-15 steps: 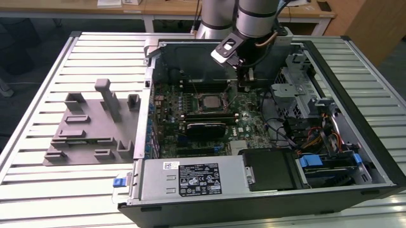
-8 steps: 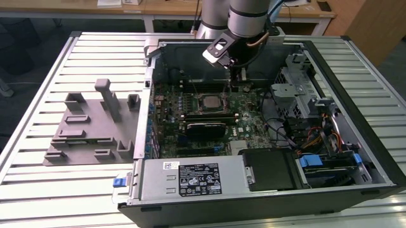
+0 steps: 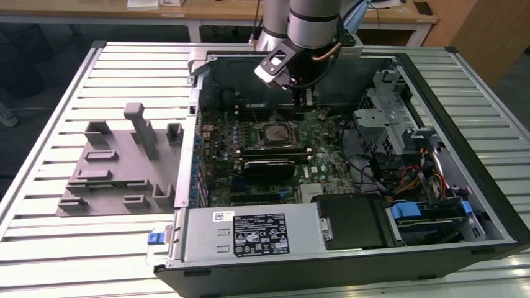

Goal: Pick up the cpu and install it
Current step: 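Close the cpu cover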

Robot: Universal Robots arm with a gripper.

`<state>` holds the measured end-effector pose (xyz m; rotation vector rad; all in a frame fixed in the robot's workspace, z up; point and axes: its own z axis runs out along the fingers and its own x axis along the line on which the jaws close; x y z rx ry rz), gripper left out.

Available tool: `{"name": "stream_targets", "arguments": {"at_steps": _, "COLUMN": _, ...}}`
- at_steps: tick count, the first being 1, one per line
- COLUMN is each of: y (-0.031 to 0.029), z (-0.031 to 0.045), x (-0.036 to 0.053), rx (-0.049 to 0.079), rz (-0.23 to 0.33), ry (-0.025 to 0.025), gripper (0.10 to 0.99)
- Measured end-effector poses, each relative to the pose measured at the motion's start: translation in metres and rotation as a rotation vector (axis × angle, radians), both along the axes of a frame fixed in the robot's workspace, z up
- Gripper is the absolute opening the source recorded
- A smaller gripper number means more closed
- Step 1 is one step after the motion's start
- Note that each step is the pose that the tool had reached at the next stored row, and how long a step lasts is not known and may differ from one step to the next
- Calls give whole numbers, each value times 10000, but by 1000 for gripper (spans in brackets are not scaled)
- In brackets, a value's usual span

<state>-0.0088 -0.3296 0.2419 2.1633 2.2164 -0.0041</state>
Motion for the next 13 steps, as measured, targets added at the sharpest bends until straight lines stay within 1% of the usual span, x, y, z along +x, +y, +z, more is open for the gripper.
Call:
{"name": "stream_targets", "arguments": {"at_steps": 7, "y": -1, "z": -1, "x": -22, "rx": 1, "rz": -1, "ry": -2, "gripper": 106}}
{"name": "stream_targets", "arguments": {"at_steps": 13, "y": 0, "z": -15, "x": -146, "rx": 1, "rz": 0, "ry": -1, "gripper": 106}}
